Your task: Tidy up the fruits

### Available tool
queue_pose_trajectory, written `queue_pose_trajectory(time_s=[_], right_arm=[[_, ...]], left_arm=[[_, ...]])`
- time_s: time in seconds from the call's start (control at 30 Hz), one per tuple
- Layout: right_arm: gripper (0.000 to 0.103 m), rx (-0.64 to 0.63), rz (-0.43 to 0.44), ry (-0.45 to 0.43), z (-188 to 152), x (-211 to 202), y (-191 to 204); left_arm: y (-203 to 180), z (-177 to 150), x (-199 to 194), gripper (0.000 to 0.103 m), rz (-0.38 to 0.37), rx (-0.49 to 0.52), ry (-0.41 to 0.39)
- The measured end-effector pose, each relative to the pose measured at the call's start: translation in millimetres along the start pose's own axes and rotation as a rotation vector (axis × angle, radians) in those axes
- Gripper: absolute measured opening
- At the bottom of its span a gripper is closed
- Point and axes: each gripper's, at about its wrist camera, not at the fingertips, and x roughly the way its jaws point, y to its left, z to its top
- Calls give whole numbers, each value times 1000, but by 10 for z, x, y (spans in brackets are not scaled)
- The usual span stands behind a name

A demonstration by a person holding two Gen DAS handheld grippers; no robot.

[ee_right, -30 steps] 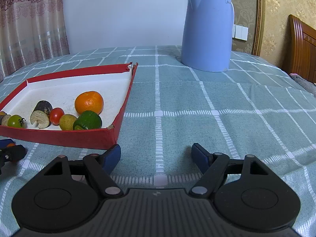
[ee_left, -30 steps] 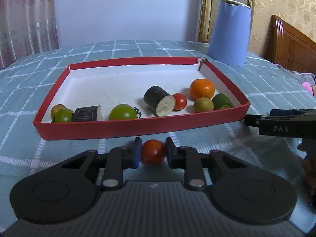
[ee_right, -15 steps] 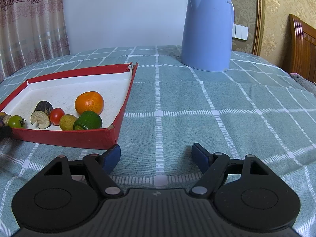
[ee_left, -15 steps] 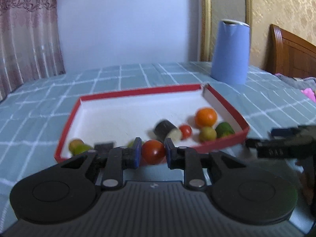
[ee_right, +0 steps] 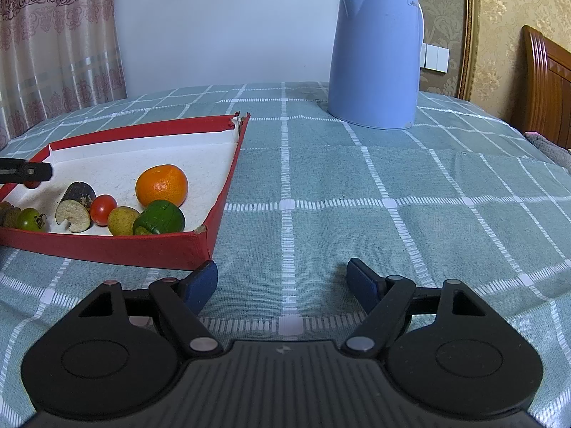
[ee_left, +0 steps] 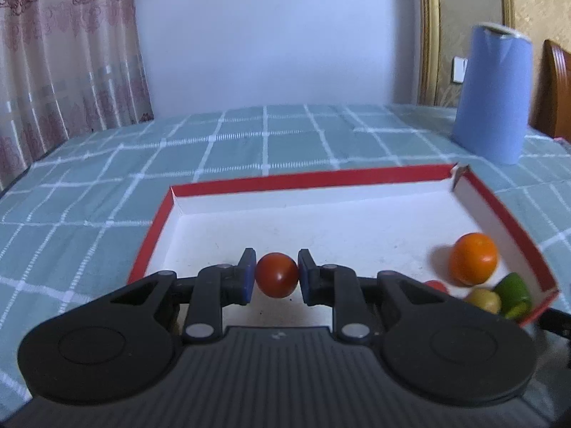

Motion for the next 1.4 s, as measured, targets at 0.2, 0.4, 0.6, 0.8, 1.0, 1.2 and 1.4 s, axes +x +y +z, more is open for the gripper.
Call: queue_pose_trajectory(time_s=[0.2, 0.4, 0.6, 0.8, 1.0, 1.2, 1.4], right_arm=[[79, 0, 0, 0, 0, 0, 0], [80, 0, 1, 0, 1, 2, -1], [80, 0, 1, 1, 1, 2, -2], [99, 14, -18, 22, 2, 31, -16], [99, 13, -17, 23, 1, 30, -10], [99, 12, -16, 26, 5, 32, -5], [99, 25, -13, 12, -2, -21, -23]], left_arm=[[48, -55, 151, 23, 3, -33, 37], [62, -73, 151, 28, 8, -36, 34], [132, -78, 160, 47, 38, -71, 37], [104, -108, 128, 55, 49, -54, 38], [125, -124, 98, 60, 33, -65, 50], [126, -158, -4, 65, 22, -65, 44], [169, -159, -167, 65, 40, -76, 30]])
